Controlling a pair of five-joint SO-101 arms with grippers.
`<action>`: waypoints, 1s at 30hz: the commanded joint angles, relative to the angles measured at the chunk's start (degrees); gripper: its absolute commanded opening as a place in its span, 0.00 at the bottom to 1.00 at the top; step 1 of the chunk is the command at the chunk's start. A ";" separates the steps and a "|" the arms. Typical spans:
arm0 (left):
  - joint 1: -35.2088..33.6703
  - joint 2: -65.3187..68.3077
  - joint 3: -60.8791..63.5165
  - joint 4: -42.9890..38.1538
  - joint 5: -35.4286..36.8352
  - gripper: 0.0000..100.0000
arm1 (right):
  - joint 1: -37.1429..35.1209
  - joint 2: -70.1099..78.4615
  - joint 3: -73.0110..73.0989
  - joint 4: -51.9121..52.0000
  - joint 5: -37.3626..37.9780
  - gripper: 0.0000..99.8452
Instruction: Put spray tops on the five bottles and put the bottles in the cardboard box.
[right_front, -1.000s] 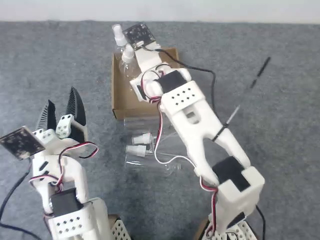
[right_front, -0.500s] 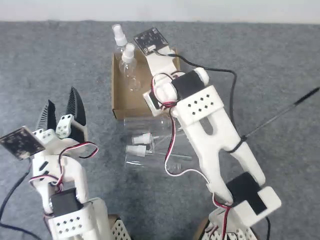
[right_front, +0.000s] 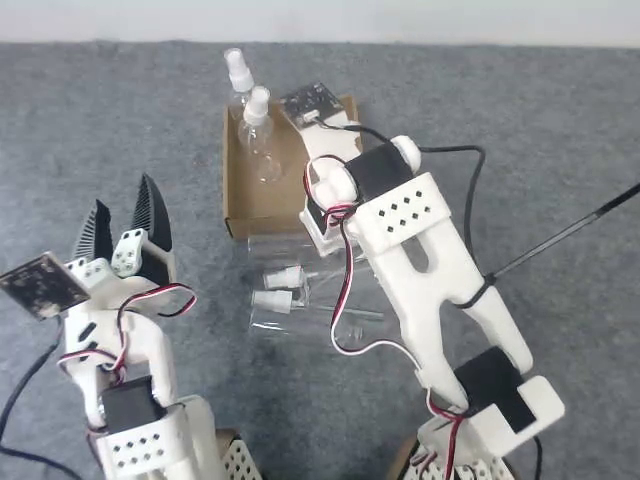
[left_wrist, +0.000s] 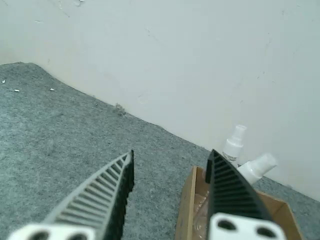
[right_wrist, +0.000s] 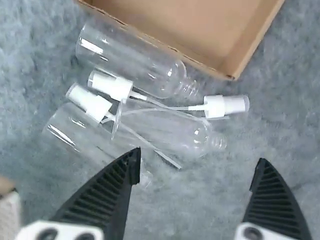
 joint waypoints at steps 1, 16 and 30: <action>-0.26 -1.05 -0.66 -1.67 0.35 0.22 | 0.66 -3.56 -0.18 0.13 -10.55 0.30; -0.09 -1.05 -0.66 -1.58 0.35 0.22 | -0.40 5.49 0.62 -3.21 -43.25 0.31; 0.00 -1.05 -0.04 -1.85 0.26 0.22 | -3.65 17.01 0.44 -4.35 -51.25 0.31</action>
